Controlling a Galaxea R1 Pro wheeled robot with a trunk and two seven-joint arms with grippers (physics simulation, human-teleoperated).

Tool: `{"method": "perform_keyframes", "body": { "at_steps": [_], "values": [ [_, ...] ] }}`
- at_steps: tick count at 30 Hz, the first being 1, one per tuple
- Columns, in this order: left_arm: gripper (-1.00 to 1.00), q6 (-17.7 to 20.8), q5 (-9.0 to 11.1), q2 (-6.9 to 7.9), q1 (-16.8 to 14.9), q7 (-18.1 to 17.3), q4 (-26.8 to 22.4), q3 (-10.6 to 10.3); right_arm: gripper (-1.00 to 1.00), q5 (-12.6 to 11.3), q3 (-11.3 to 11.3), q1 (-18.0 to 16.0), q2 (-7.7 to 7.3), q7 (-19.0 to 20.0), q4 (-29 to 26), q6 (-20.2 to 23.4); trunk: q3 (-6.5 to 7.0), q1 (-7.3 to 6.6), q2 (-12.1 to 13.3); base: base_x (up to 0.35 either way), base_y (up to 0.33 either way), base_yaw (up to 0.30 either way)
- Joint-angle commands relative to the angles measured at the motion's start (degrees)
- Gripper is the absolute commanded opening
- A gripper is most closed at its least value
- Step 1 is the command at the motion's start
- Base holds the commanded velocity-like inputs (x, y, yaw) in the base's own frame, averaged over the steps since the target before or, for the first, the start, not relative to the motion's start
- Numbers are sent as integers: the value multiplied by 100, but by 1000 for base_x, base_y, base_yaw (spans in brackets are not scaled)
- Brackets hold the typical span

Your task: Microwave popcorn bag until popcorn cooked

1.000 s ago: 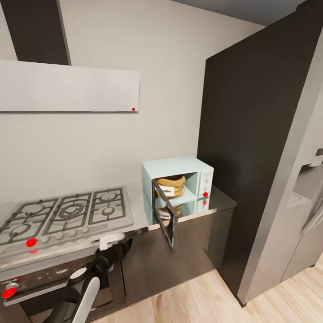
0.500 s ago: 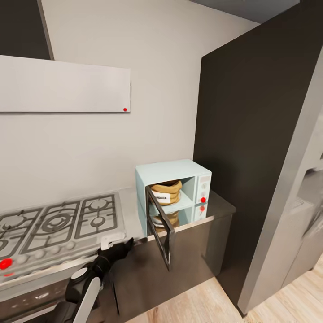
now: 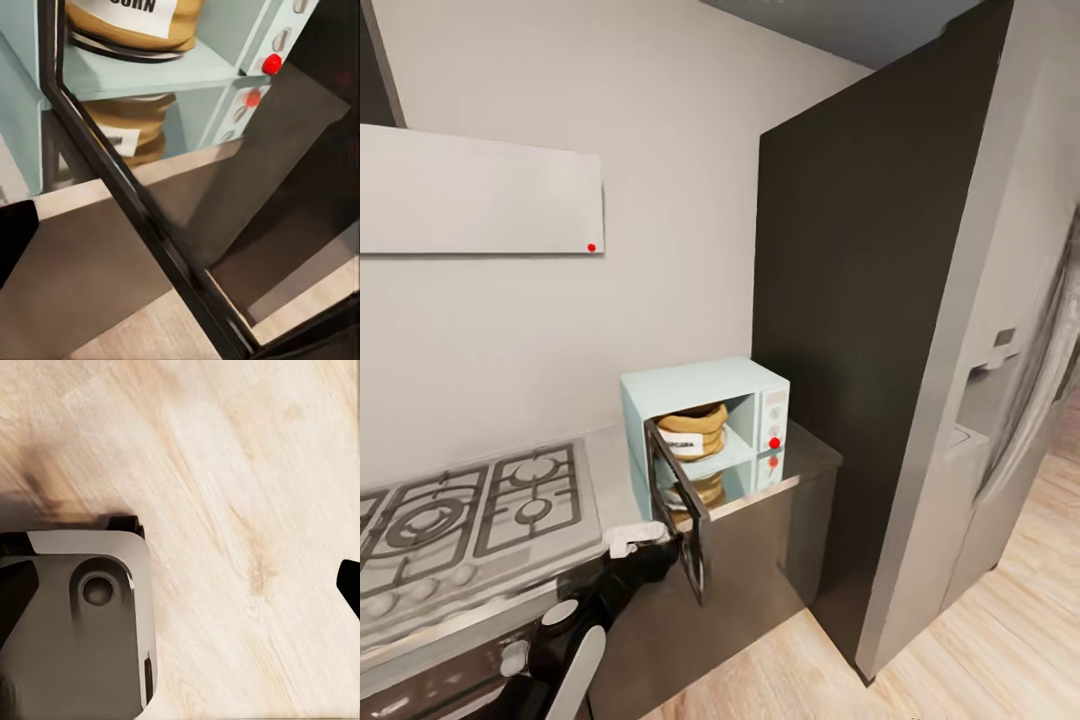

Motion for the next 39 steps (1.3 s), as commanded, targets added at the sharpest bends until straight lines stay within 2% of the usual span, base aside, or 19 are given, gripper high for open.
{"method": "perform_keyframes", "body": {
  "at_steps": [1,18,24,34,39],
  "values": [
    [100,24,61,1,-3,53,-9,-5,100,-31,22,-6,-1,22,11,7,2,2,-4,0,0,-261],
    [100,25,53,13,-2,115,-13,-5,100,-53,9,-6,-8,29,16,60,67,2,-4,0,0,-261],
    [100,25,52,18,-1,115,-11,-3,100,-59,-7,-6,75,36,20,69,93,2,-4,0,0,-255],
    [100,25,44,38,3,107,-10,7,100,-41,9,-6,144,16,11,18,98,2,-4,-21,0,-31],
    [100,25,44,45,3,97,-19,3,100,-42,7,-6,224,13,11,16,98,2,-4,-264,0,0]
  ]
}}
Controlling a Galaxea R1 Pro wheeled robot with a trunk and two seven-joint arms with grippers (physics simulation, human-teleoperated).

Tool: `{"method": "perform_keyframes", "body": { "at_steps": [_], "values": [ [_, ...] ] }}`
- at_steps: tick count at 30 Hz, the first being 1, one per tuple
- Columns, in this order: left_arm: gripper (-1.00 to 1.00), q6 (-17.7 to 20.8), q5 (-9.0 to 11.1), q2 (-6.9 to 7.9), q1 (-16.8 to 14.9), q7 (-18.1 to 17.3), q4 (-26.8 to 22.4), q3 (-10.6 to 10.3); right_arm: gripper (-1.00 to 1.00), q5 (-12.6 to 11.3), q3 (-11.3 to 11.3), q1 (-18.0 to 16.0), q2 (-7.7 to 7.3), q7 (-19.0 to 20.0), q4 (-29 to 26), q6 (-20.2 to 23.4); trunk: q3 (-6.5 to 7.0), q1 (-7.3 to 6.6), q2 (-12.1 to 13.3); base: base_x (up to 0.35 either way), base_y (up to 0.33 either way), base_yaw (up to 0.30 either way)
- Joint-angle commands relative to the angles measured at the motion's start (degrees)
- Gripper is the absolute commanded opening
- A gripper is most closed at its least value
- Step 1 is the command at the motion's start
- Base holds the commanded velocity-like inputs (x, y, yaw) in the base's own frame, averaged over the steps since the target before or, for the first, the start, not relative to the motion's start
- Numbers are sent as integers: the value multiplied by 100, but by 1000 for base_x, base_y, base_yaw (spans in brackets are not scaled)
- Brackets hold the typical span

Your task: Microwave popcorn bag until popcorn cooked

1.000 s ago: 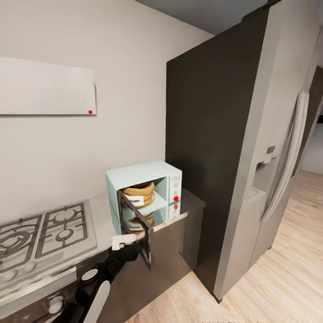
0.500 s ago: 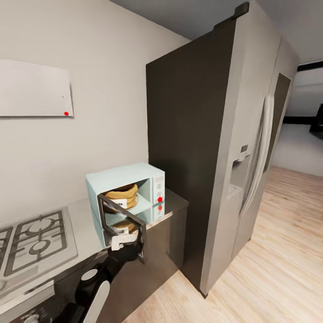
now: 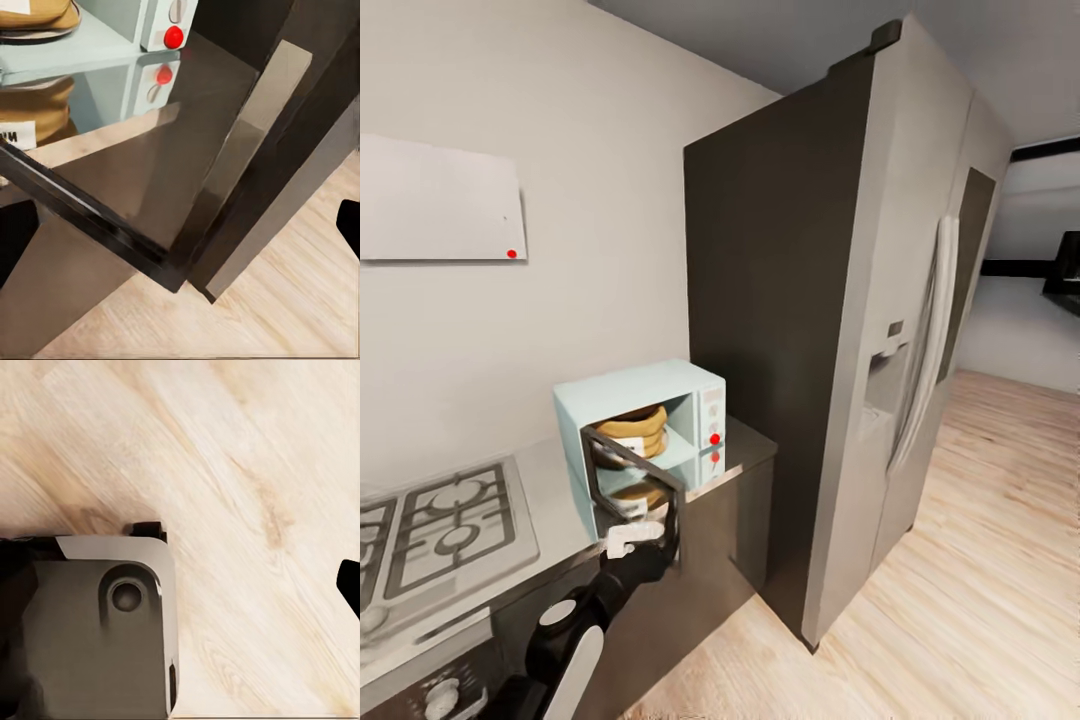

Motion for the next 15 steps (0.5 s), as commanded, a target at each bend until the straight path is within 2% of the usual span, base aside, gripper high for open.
{"method": "perform_keyframes", "body": {
  "at_steps": [1,4,7,12,13,15],
  "values": [
    [100,23,60,1,-2,51,-6,-2,100,-34,22,-5,0,23,9,8,-2,-2,-4,-335,0,0],
    [100,21,60,1,-2,51,-6,16,100,-34,20,-5,1,23,9,8,-2,-2,-4,-250,0,0],
    [100,15,60,11,-2,66,4,42,100,-34,17,-5,2,23,9,8,-2,-2,-4,-49,0,0],
    [100,5,60,93,-2,52,11,204,100,-34,21,-5,2,23,9,8,-2,-2,-4,-5,0,0],
    [100,5,62,95,-2,43,11,609,100,-34,22,-5,2,23,9,8,-2,-2,-4,0,0,0],
    [100,5,67,92,-2,35,11,677,100,-34,23,-5,2,23,9,13,-2,-2,-4,0,0,0]
  ]
}}
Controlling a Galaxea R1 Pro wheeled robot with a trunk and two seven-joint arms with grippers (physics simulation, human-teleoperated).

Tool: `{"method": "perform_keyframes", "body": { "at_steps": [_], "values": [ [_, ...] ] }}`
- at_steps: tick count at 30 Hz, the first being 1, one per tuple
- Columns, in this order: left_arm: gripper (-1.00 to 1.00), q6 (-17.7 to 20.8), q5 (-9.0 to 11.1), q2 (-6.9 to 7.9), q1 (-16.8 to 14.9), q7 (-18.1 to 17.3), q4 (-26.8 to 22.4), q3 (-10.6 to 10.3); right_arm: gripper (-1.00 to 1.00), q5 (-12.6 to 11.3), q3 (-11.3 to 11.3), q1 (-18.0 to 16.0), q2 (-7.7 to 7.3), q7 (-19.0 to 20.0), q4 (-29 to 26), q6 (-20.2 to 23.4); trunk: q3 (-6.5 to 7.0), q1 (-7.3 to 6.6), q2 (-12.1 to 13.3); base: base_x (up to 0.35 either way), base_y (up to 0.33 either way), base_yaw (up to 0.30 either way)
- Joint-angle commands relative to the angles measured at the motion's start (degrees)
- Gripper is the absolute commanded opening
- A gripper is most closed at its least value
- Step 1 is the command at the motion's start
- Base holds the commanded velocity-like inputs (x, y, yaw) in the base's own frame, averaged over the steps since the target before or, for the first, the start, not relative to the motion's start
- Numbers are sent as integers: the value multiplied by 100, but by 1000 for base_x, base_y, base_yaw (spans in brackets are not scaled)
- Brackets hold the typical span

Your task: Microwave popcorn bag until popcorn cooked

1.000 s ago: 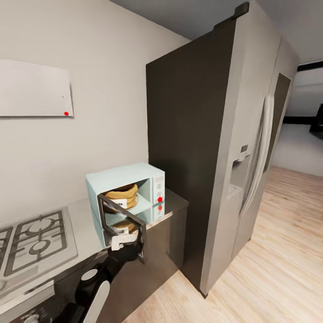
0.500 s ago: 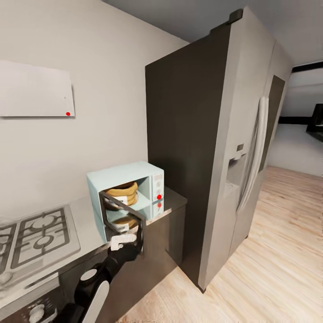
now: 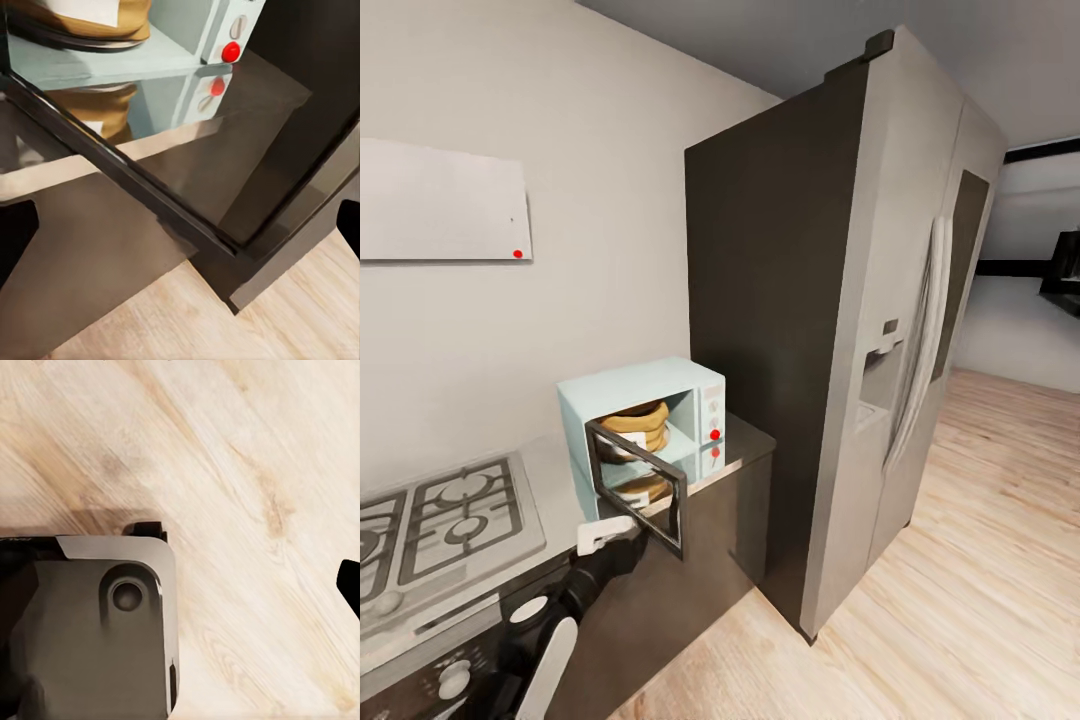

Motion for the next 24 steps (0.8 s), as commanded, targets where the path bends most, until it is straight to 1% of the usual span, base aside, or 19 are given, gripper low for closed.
{"method": "perform_keyframes", "body": {
  "at_steps": [1,4,20,24],
  "values": [
    [100,22,63,-1,-2,48,-6,-4,100,-34,21,-5,-2,22,9,6,-2,2,-4,0,0,0],
    [100,25,62,0,-2,36,-6,-24,100,-34,15,-5,-2,19,9,3,-2,2,-4,146,0,0],
    [100,31,55,-33,-2,23,-6,-98,100,-66,19,-5,11,19,9,-16,-1,2,-4,296,0,0],
    [100,31,61,-37,-2,16,-6,-100,100,-69,15,-5,15,14,9,-1,15,2,-4,109,0,-93]
  ]
}}
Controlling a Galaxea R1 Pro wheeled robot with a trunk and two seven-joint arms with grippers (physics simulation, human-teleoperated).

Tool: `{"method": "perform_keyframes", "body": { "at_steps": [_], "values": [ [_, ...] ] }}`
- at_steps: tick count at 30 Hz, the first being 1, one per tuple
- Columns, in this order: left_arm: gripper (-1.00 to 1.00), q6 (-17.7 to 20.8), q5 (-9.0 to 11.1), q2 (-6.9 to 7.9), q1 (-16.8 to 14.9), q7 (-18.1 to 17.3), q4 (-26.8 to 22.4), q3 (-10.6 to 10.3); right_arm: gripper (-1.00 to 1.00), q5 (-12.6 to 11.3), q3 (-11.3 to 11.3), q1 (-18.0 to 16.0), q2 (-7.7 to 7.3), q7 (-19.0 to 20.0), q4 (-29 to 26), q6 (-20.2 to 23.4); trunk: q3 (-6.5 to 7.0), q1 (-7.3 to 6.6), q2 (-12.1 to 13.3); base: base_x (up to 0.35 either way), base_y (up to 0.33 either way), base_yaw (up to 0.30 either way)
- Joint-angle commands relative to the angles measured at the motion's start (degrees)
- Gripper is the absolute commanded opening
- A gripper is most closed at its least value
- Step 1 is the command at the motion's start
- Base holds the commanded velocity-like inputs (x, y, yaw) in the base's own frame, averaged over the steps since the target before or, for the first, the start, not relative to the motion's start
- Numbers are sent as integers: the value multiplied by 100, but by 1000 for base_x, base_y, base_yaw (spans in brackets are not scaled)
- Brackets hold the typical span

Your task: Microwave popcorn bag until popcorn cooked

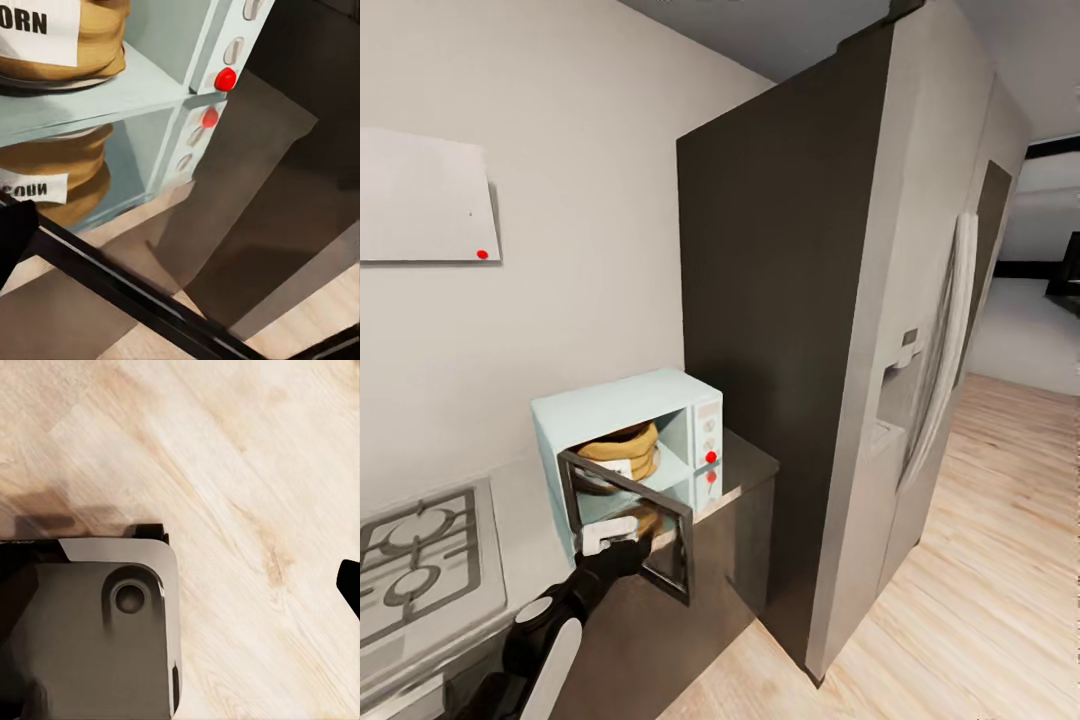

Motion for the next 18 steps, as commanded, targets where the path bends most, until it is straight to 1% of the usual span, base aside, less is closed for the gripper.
{"method": "perform_keyframes", "body": {
  "at_steps": [1,4,5,7,9,13,18],
  "values": [
    [100,21,74,-3,-1,47,-12,-11,100,-38,21,-6,-1,22,10,9,5,2,-3,21,0,-153],
    [100,21,74,-7,-1,46,-15,-22,100,-39,20,-6,-1,22,10,18,23,2,-3,7,0,-165],
    [100,21,72,-6,-1,49,-16,-74,100,-43,19,-6,-1,16,10,19,30,2,-3,2,0,-170],
    [100,21,71,-2,-1,68,-13,-265,100,-46,18,-6,10,-58,10,14,42,2,-3,1,0,-173],
    [100,21,70,0,-1,91,-11,-348,100,-44,18,-6,46,-159,10,12,55,2,-3,0,0,-174],
    [100,21,70,5,-1,113,-8,-361,100,-38,18,-6,60,-206,10,9,80,2,-3,27,0,-175],
    [100,16,69,9,-1,116,-7,-356,100,-38,18,-6,56,-206,10,3,112,2,-3,202,0,-173]
  ]
}}
